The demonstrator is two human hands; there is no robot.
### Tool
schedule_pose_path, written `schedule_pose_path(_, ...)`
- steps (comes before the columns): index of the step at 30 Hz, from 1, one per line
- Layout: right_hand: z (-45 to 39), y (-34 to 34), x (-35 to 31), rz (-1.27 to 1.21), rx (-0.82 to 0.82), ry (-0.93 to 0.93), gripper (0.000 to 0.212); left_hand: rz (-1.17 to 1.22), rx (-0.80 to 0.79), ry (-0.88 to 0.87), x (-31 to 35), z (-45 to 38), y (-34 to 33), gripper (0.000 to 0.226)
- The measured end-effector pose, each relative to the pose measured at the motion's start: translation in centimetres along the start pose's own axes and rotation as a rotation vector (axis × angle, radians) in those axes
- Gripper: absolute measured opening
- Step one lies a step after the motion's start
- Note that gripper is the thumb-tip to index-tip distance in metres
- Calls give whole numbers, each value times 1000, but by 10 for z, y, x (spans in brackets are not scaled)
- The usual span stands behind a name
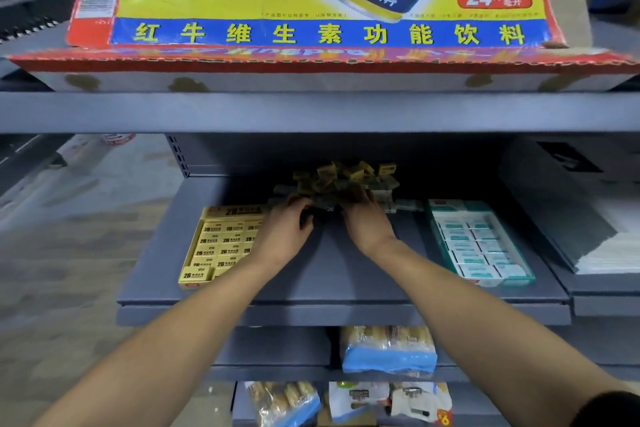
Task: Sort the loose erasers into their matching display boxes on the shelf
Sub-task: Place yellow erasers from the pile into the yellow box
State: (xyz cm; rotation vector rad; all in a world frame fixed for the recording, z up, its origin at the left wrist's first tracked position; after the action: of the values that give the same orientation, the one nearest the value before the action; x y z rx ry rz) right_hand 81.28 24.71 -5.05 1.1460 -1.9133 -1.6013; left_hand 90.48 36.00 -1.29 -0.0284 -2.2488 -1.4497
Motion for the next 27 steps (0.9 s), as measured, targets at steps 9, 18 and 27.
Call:
schedule_pose_path(9,8,11,-5,-210,-3,14,29,14,17,-4,4,5,3,25)
schedule_pose_path(18,44,33,-16,-374,52,70,39,29,-49,-20,19,13,-8,42)
schedule_pose_path(27,60,50,-15,-530,56,60,27,123,7,-76,26,22,-4,38)
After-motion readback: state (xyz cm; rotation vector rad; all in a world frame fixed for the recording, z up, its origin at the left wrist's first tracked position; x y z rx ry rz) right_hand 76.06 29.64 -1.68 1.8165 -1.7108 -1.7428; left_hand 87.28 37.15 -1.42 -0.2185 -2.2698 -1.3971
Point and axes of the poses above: each hand's wrist, its own z-axis away from the middle knuckle, its own y-axis out of the back of the hand, x = y × z, the point moved 9 cm from there along -z, towards the middle knuckle, and after that the axes turned 6 degrees about -z, right-handed, at the moved point
